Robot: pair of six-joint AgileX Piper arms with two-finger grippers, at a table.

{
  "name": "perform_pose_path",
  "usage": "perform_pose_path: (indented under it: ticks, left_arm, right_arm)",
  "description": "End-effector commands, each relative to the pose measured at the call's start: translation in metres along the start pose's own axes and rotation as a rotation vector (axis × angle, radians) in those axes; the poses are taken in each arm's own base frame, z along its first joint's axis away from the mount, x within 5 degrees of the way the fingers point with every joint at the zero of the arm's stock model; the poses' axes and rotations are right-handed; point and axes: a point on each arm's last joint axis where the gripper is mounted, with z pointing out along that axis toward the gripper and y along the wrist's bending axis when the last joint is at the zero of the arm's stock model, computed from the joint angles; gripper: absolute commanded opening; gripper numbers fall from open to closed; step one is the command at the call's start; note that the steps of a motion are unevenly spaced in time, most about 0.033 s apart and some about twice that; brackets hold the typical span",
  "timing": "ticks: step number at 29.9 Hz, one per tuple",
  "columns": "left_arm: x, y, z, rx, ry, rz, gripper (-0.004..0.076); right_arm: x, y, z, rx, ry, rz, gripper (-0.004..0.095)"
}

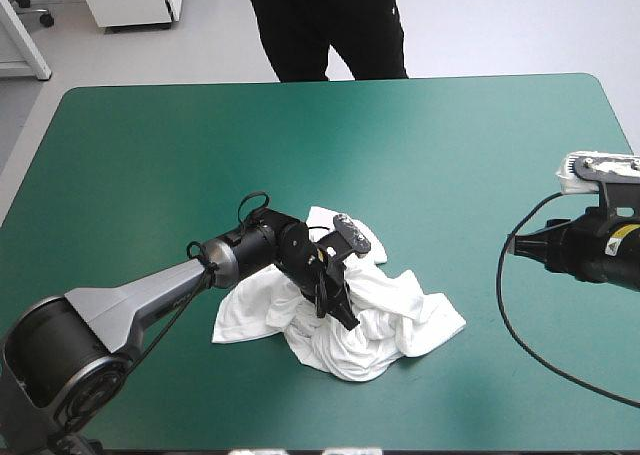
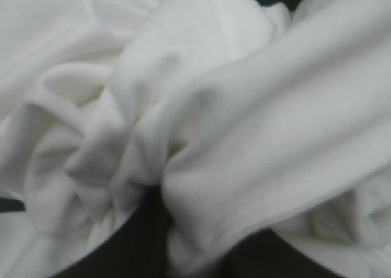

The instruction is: Fold the cloth

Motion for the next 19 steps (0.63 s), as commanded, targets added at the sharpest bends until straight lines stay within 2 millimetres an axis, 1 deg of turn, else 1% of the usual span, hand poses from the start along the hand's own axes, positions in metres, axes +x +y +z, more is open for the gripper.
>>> perform_pose_path:
  ticks: [1,3,4,5,7,8,9,10,11,14,17,19]
  left_arm:
    - [-0.006,-0.016,-0.010,0.090,0.012,0.033,0.0043]
    - [-0.013,-0.019,-0.020,0.112,0.005,0.083,0.0131]
    - [-0.020,-0.021,-0.028,0.121,-0.004,0.106,0.0221]
    - [-0.024,-0.022,-0.034,0.128,-0.004,0.124,0.0288]
    - [-0.034,-0.023,-0.049,0.115,-0.015,0.165,0.0456]
    - [-0.038,-0.023,-0.056,0.103,-0.021,0.173,0.0523]
    - [-0.042,-0.022,-0.063,0.073,-0.025,0.159,0.0564]
    - [-0.047,-0.019,-0.071,0.032,-0.029,0.137,0.0575]
    - [-0.049,-0.017,-0.077,-0.007,-0.029,0.121,0.0568]
    - [-0.054,-0.007,-0.098,-0.146,-0.006,0.083,0.0521]
    - [-0.050,0.000,-0.117,-0.173,0.004,0.055,0.0467]
    - [-0.043,0.008,-0.129,-0.178,-0.002,-0.028,0.0447]
  right_arm:
    - [-0.003,-0.001,-0.008,0.004,-0.033,0.001,0.0351]
    - [-0.003,-0.001,-0.008,0.004,-0.033,0.001,0.0351]
    - [-0.003,-0.001,-0.008,0.004,-0.033,0.001,0.0351]
    - [-0.003,-0.001,-0.008,0.004,-0.033,0.001,0.0351]
    - [-0.003,-0.001,-0.008,0.004,-0.033,0.001,0.0351]
    - [-0.003,-0.001,-0.008,0.004,-0.033,0.001,0.0351]
    - [-0.003,-0.001,-0.008,0.004,-0.033,0.001,0.0350]
    - [-0.003,-0.001,-0.008,0.004,-0.033,0.001,0.0349]
    - [-0.003,-0.001,-0.008,0.004,-0.033,0.001,0.0349]
    - [-0.003,-0.001,-0.008,0.004,-0.033,0.001,0.0349]
    - [-0.003,-0.001,-0.008,0.003,-0.033,0.009,0.0349]
    - [-0.003,-0.001,-0.008,0.003,-0.033,0.009,0.0349]
